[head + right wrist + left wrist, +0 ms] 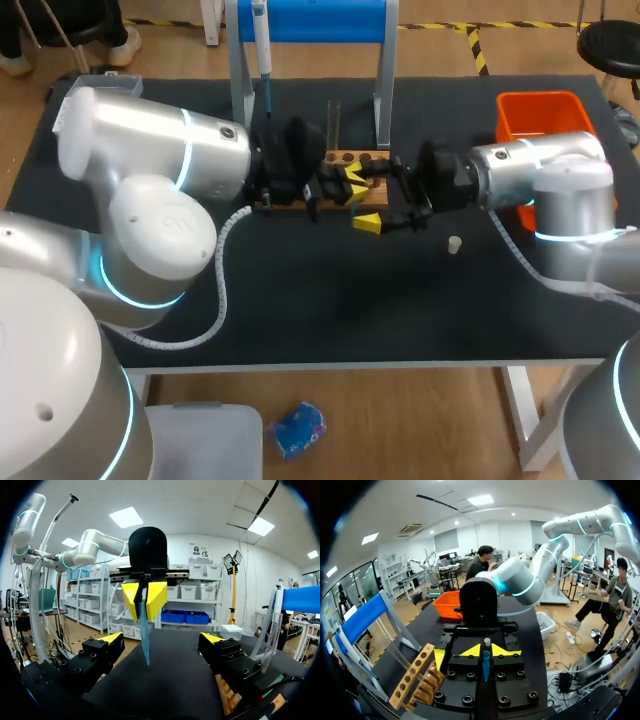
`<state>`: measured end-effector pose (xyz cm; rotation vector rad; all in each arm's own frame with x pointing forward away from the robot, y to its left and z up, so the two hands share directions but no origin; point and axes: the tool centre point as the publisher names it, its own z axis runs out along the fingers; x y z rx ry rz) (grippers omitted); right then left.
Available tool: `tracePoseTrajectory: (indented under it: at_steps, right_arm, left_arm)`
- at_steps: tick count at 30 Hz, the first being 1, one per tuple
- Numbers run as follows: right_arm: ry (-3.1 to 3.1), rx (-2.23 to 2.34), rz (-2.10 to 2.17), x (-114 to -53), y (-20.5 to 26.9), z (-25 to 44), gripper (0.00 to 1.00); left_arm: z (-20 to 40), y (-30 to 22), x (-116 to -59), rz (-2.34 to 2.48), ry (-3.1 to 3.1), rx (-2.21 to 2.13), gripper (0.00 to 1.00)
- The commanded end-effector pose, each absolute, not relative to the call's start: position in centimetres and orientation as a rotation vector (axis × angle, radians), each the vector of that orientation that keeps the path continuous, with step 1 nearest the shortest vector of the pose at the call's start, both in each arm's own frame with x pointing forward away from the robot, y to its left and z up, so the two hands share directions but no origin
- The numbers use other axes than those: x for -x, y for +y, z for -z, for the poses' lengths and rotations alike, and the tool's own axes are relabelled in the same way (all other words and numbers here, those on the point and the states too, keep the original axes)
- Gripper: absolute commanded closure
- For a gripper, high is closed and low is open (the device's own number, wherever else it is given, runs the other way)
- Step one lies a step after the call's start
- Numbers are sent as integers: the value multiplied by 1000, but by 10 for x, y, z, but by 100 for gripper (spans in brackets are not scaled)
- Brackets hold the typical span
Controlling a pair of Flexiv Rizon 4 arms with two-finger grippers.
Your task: Invert the test tube, pick up the pipette, mount the tip to pipette, aspirate from beaker and dispense into the tube, eject the tip, return the pipette, and cap with the stopper.
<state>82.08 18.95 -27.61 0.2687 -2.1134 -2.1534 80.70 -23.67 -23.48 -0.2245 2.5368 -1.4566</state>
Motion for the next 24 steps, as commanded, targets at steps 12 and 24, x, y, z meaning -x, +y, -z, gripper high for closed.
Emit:
tracePoseTrajectory:
  at_steps: [12, 24]
  right_arm:
    - [-2114, -246, 2127, -822, 195, 281, 55]
    - [-2104, -237, 2136, -820, 194, 282, 80]
  left_arm:
    - [247, -243, -814, 1424, 2531, 262, 100]
    - [252, -239, -817, 1417, 2525, 284, 100]
